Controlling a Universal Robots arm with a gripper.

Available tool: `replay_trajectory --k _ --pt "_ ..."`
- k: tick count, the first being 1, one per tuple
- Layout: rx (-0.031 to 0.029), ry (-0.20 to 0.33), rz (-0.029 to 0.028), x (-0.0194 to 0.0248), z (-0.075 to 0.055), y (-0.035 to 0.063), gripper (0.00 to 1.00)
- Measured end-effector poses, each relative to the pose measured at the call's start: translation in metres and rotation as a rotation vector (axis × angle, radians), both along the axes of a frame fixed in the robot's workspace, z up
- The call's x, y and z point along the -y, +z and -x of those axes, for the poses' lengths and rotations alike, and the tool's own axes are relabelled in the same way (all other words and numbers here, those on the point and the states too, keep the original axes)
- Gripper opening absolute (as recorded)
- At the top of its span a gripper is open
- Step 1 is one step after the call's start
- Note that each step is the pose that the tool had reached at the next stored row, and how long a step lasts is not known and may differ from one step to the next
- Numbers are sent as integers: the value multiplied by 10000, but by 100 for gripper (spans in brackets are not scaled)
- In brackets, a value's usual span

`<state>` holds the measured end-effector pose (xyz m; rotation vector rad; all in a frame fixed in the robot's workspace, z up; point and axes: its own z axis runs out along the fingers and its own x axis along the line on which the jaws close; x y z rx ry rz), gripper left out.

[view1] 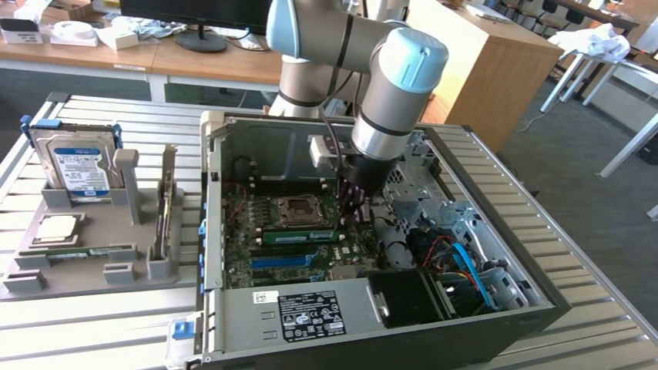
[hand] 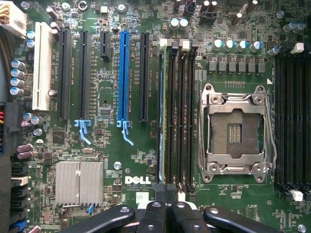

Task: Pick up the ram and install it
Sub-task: 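Press down the ram until it locks into place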

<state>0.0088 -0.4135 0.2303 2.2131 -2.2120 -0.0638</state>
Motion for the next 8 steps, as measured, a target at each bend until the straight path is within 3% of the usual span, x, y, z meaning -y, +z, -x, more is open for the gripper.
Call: replay_trajectory --k 8 --pt "4 0 1 0 0 -13 10"
